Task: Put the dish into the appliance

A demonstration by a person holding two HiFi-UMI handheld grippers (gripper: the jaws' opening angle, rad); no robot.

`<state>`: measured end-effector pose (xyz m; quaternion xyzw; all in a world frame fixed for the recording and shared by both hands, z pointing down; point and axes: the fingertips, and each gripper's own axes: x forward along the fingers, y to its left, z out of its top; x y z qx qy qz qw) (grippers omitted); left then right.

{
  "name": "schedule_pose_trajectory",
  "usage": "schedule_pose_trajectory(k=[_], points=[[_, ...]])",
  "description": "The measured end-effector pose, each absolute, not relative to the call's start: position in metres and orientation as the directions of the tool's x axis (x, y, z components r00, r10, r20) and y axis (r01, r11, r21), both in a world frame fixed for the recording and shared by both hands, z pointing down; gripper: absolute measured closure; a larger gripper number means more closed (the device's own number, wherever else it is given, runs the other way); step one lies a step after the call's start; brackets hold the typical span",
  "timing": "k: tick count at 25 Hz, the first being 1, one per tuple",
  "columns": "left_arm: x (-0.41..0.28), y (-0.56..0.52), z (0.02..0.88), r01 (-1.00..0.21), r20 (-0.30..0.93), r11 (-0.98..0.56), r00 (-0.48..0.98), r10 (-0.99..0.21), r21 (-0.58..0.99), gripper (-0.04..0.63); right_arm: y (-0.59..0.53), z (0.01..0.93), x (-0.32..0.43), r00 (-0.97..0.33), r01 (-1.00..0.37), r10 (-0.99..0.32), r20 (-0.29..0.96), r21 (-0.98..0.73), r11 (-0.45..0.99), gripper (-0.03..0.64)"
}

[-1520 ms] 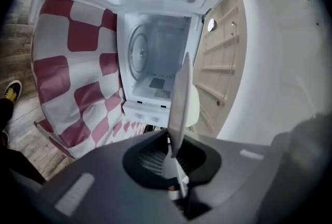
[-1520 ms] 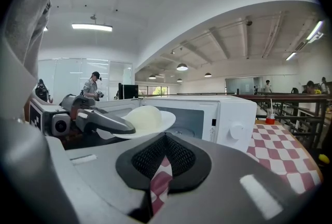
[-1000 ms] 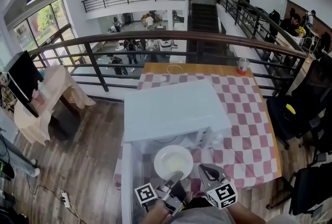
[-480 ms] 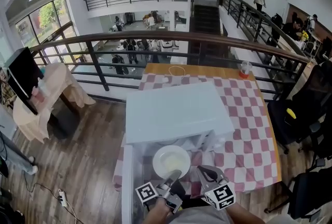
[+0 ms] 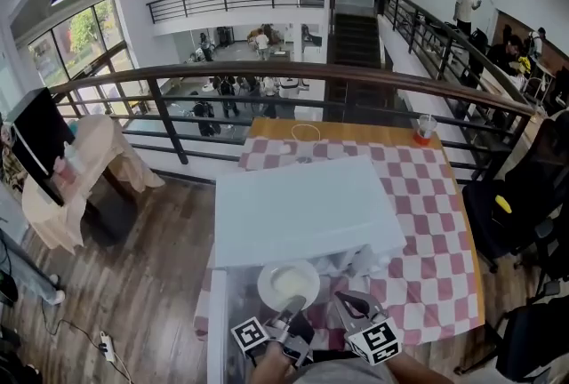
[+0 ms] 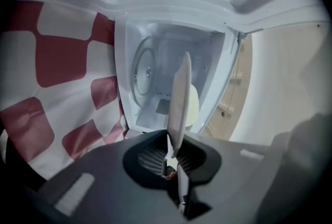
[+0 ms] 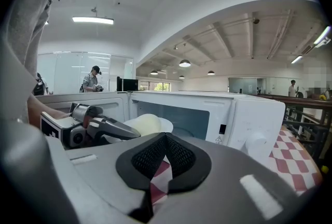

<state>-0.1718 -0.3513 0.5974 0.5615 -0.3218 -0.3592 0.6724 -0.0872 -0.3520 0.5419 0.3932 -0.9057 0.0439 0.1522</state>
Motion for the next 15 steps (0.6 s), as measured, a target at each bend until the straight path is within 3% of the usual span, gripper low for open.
schedule_pose_trajectory(k=[15], points=[[-0.177, -0.405, 0.630, 0.141, 0.068, 0.161, 0.509, -0.858, 0.977, 0.566, -0.383, 0.551, -0.091, -0.664, -0.704, -0.666, 0.339, 0.015, 0.710, 0.618]])
